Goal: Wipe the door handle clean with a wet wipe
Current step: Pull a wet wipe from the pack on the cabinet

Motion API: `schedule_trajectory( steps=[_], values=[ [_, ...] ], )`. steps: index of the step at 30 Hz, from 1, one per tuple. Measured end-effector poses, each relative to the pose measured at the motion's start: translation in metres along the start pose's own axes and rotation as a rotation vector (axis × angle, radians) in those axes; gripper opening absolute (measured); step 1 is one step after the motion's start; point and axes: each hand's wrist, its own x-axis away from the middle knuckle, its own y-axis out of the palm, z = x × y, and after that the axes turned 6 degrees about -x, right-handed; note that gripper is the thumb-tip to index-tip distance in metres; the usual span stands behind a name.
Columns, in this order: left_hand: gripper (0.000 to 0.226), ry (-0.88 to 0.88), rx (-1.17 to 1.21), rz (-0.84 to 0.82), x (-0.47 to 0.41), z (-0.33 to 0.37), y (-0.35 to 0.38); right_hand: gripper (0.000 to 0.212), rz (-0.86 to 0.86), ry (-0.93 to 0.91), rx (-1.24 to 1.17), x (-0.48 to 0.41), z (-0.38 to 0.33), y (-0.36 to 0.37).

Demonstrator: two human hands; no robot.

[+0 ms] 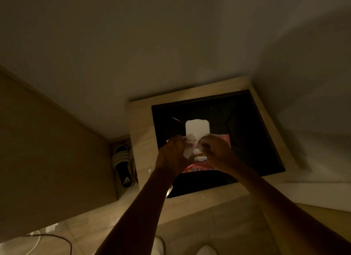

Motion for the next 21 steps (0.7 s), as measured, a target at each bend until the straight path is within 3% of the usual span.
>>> schedule_trajectory(
  steps=[7,15,17,21],
  values=[
    [0.054,-0.01,0.023,0.021,0.003,0.0,-0.004,0.013,-0.065,0.147,-0.176,0.002,-0.004,-0.006],
    [0.055,-0.059,0.027,0.018,0.005,0.001,-0.003,0.019,-0.04,0.314,-0.549,0.011,-0.002,-0.009],
    [0.055,-0.063,0.033,0.026,0.006,0.001,-0.003,0.021,-0.031,0.309,-0.519,0.011,-0.003,-0.007],
    [0.058,-0.068,0.016,0.008,0.005,0.003,-0.005,0.017,0.06,0.128,-0.2,0.008,-0.001,-0.005]
  ],
)
